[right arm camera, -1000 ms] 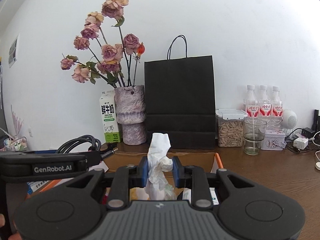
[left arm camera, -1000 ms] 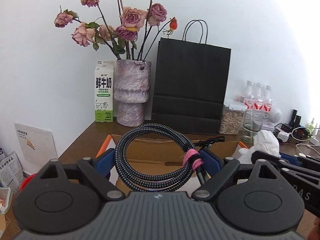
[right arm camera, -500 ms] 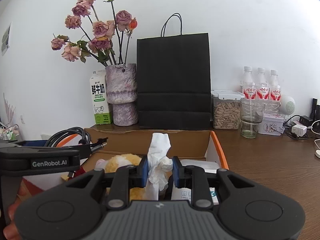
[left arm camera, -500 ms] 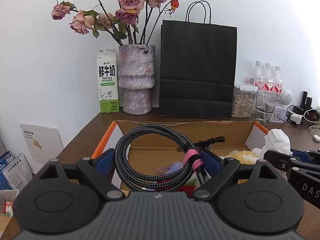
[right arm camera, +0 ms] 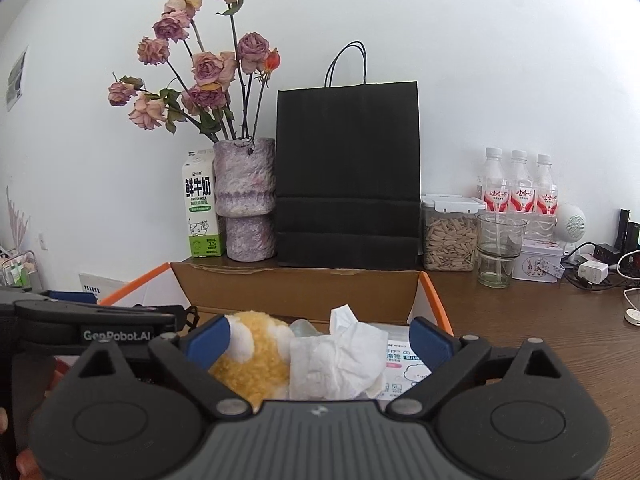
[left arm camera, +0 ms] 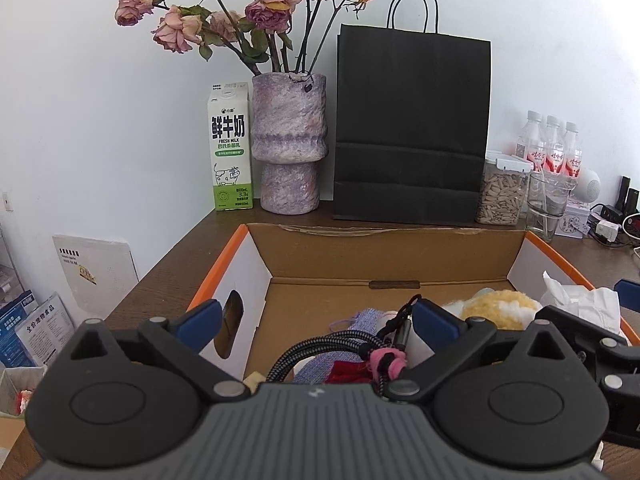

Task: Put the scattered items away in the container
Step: 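Open both tools to drop the cable and tissue into the box, then move the left tool down to the white bottle cap on the table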

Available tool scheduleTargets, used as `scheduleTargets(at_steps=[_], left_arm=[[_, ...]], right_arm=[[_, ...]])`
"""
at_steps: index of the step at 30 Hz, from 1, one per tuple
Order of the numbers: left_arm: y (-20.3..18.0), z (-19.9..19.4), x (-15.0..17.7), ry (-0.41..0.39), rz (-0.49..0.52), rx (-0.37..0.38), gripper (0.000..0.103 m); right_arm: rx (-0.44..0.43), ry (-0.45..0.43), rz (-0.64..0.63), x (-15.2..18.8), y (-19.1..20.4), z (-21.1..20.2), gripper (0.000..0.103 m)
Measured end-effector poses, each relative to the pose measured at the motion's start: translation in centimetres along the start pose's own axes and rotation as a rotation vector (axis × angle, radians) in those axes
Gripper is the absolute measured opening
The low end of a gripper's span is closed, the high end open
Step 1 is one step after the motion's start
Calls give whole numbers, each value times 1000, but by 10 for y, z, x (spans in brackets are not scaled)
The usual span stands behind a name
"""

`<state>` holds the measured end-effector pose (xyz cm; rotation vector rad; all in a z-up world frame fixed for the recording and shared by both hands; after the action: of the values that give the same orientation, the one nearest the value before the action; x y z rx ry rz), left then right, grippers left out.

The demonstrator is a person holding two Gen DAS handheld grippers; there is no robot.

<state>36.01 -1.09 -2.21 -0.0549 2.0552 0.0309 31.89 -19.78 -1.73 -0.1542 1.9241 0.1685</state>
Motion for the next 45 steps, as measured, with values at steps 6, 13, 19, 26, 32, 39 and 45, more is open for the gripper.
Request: scheduleTargets(at_steps=[6,13,19,26,32,39,45], left_arm=[[4,-4,1,-7,-26,6,103],[5,-10,4,-21,-18,9,103],[13,-19,10,-34,-29,3,103],[22,-40,26,-26,-21,-15,103],[25,-70,41,-29,6,-6,103],[29,-98,64,11,45,0,103],[31,-121,89,57,52,43,103]], right_arm=[[5,-8,-15,2,3,-4,101],[9,-25,-28,4,4,-13,103],[8,-32,-46,9,6,-21,103],[29,-46,-71,22,7,-41,103],[29,-31,-101,36,11,-66,103],[6,21,-122,54,17,-90,103],[-3,54,-116,68,17,-112,103]])
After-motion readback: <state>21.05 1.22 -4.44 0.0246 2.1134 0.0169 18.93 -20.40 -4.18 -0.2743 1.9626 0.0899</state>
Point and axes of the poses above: each gripper's, at about its wrist camera, not at the fingertips, and z roughly the way its jaws point, y to its left, x to its underside, the point moved 7 cm from there along z, roughly the way its jaws point, and after that the axes turned 2 degrees about y, right-handed, at the moved point
